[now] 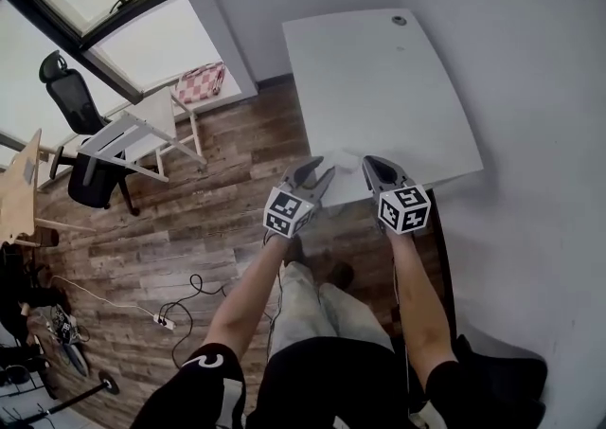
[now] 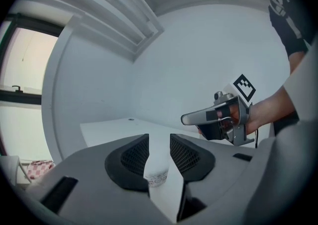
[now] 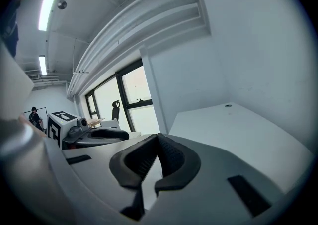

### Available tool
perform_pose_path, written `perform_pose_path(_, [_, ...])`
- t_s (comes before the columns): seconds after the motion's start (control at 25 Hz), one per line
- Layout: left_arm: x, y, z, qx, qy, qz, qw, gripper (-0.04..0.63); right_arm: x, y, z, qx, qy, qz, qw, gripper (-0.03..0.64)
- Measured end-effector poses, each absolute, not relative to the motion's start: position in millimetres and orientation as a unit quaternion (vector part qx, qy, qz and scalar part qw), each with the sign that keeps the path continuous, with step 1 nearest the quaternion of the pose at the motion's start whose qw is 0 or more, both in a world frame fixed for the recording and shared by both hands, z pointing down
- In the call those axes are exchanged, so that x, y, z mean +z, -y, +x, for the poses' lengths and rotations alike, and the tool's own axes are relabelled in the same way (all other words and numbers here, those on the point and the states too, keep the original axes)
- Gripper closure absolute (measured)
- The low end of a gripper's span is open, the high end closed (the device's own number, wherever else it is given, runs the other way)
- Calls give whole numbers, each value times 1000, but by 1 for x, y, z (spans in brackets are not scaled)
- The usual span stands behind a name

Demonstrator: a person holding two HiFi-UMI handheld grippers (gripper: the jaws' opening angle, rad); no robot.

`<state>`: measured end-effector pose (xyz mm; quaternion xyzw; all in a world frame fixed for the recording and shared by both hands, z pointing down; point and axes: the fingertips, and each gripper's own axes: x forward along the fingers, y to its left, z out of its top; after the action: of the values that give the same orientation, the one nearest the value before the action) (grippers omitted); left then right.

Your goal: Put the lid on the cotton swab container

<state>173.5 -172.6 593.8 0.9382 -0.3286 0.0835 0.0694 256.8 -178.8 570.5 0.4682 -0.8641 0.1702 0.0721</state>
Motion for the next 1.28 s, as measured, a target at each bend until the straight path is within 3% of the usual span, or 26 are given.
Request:
perform_pose_path(0.08, [577,168,170,81,329,939,63,474,554,175,261,164,860,479,63,604])
perform_pose_path(0.52, [513,140,157,46,364,927,73,531,494,141,279,122,845,518,56,604])
perform_pose_path(1.28, [458,118,121,24,432,897,88,569,455,106,264,79,850,517,67,604])
